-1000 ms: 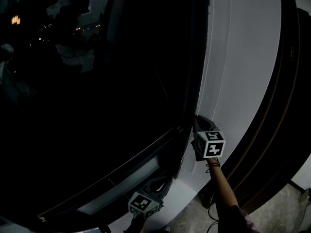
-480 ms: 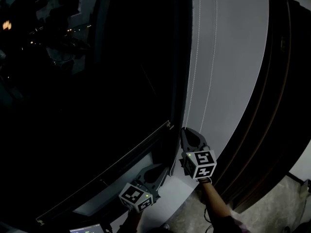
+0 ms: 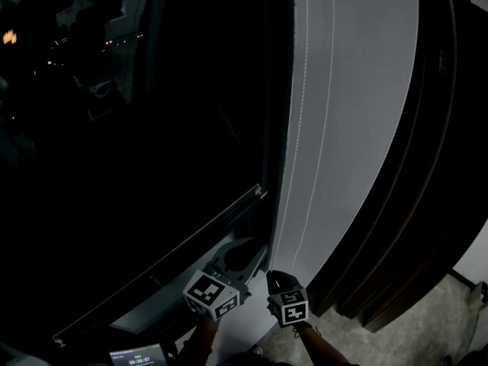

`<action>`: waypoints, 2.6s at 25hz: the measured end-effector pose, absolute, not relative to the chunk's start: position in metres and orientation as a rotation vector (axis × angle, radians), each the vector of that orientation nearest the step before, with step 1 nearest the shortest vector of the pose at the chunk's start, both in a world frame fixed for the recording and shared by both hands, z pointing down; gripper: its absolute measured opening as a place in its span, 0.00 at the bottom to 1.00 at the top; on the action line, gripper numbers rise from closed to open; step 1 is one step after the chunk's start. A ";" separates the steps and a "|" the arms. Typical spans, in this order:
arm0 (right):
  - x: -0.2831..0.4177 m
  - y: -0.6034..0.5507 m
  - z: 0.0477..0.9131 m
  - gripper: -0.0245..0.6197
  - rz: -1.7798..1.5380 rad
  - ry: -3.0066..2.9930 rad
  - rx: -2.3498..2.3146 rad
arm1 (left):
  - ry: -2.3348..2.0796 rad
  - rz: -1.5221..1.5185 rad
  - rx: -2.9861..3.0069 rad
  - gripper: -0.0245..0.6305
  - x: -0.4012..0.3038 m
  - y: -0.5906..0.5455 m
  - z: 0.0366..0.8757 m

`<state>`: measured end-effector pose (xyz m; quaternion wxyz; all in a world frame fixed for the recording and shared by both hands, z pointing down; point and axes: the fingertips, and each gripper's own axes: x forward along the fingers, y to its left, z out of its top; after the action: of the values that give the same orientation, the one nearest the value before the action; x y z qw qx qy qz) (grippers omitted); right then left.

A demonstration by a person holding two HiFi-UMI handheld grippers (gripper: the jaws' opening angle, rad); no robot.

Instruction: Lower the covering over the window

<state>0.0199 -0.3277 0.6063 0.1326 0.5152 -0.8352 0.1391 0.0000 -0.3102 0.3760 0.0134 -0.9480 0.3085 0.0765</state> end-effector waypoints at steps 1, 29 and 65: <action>0.019 -0.319 0.618 0.06 0.427 -2.413 1.480 | 0.943 0.231 -2.962 0.13 0.006 -0.310 0.376; 0.041 -0.280 0.621 0.06 0.482 -2.464 1.482 | 0.757 0.347 -2.898 0.11 0.071 -0.318 0.298; 0.063 -0.308 0.271 0.19 -0.111 -3.052 1.281 | 1.068 -0.139 -3.162 0.04 0.055 -0.290 0.535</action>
<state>0.0634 -0.3079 0.2714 -0.0851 0.3854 -0.9182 -0.0333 0.0555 -0.2899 0.5347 -0.0994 -0.9420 0.3180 -0.0413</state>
